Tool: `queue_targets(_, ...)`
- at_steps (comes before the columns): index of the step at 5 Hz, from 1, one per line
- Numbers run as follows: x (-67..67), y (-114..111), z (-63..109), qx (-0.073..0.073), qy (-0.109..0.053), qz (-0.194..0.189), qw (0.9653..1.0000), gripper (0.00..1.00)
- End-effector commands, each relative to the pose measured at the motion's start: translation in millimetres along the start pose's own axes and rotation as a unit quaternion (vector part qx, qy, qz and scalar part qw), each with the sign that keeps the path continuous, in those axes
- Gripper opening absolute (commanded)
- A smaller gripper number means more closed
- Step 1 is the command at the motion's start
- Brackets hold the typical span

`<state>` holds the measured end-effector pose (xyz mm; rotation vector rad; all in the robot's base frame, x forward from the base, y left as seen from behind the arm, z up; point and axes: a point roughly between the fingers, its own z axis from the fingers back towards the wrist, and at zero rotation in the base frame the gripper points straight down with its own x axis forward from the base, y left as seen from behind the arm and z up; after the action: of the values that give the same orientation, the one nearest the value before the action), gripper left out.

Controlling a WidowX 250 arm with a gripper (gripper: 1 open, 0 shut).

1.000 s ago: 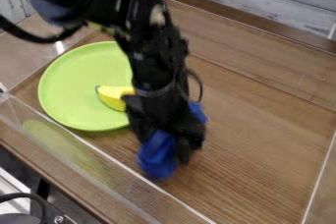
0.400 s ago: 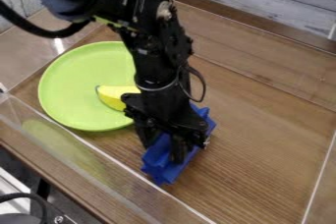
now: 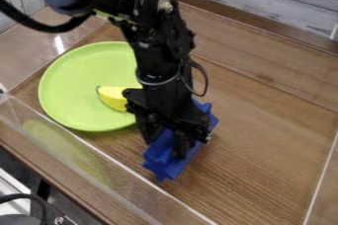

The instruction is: Put the blue object in the green plate

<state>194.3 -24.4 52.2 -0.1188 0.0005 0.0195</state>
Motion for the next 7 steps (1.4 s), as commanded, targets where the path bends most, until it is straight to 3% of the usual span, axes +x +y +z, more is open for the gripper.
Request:
queue_targets(1,11.5,0,14.1,-0.003,-0.03,0.0,0.9995,0.0)
queue_targets(4,16.7,4,16.8,-0.002,-0.032,-0.003,0.9995,0.0)
queue_targets(6,14.8,9,31.0,0.003,-0.035,-0.005,0.9994,0.0)
queue_targets(7,16.1,15,45.0,0.005,-0.05,-0.004,0.9988,0.0)
